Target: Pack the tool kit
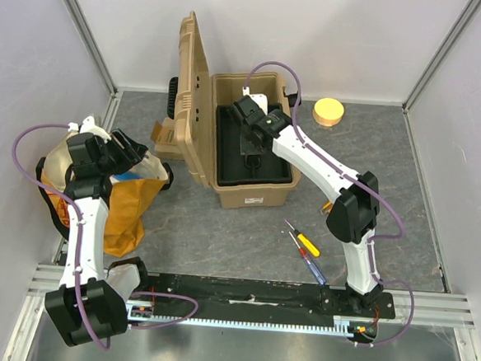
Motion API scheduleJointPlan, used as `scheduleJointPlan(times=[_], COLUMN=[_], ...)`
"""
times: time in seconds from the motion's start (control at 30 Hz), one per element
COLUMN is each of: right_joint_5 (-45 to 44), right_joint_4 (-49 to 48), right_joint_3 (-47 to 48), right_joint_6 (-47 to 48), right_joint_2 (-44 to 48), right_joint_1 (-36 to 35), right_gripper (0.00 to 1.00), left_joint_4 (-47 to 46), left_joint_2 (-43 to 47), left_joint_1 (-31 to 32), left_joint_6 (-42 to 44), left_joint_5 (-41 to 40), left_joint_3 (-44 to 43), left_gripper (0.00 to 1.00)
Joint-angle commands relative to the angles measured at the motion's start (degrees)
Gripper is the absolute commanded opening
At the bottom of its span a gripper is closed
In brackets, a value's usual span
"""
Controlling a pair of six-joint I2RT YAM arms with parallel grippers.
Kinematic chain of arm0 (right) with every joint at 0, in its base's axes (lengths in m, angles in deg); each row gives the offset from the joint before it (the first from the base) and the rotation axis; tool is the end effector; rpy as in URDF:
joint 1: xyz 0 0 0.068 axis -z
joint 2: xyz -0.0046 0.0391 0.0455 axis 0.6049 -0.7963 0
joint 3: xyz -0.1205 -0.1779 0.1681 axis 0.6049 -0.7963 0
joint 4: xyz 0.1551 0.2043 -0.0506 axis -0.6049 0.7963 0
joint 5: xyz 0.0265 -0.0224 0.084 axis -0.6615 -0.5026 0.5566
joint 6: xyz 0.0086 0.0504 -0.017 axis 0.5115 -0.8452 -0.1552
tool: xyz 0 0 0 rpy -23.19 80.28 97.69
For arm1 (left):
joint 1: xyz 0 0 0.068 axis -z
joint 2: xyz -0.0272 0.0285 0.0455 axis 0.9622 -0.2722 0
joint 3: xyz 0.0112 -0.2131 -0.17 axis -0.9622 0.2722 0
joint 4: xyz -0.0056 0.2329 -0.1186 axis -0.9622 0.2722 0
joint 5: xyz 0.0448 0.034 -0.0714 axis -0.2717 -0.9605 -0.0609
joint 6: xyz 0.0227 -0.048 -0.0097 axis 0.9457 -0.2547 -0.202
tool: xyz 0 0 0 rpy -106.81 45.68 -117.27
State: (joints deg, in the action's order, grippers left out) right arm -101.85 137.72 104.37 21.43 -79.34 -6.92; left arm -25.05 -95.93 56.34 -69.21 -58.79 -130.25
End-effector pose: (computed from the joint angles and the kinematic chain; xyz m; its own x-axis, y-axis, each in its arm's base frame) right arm 0.3336 0.3049 0.3143 -0.7646 -0.0906 -0.6381 -0.1200 0.9928 0.0028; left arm 0.2113 0.0557 0.3104 -0.3882 -0.5568 -0.7344 -0.1946 0.8284 -0.5252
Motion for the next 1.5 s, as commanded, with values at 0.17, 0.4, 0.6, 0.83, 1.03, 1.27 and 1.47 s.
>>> scheduleJointPlan(times=[0.17,0.4,0.6,0.83,1.03,1.27,1.47], right_joint_5=[-0.5,-1.6,-3.8,-4.6,-5.1,-6.8,-8.3], right_joint_4=[-3.2,-3.3,-2.7,-2.2,-2.1,-3.0,-5.8], right_joint_3=[-0.7,-2.5,-2.6,1.4,3.1,2.1,-7.6], right_joint_6=[-1.1,-1.1,-0.1,1.3,2.1,3.9,6.9], right_joint_2=[-0.8,-0.8,-0.5,0.6,2.4,8.0,19.4], right_joint_1=[-1.2,-1.3,-1.3,-1.4,-1.3,-1.3,-1.2], right_gripper=[0.00,0.00,0.14,0.44,0.53,0.56,0.61], left_joint_4=[-0.9,-0.9,-0.9,-0.8,-0.8,-0.8,-0.8], left_joint_2=[0.9,0.9,1.0,1.1,0.9,1.1,0.9], left_joint_1=[0.1,0.1,0.1,0.1,0.0,0.1,0.1], left_joint_6=[1.9,1.9,1.9,2.0,1.9,1.9,1.9], left_joint_5=[-0.6,-0.6,-0.6,-0.6,-0.7,-0.6,-0.2], left_joint_3=[-1.3,-1.3,-1.3,-1.3,-1.3,-1.3,-1.4], left_gripper=[0.64,0.64,0.64,0.64,0.64,0.64,0.64])
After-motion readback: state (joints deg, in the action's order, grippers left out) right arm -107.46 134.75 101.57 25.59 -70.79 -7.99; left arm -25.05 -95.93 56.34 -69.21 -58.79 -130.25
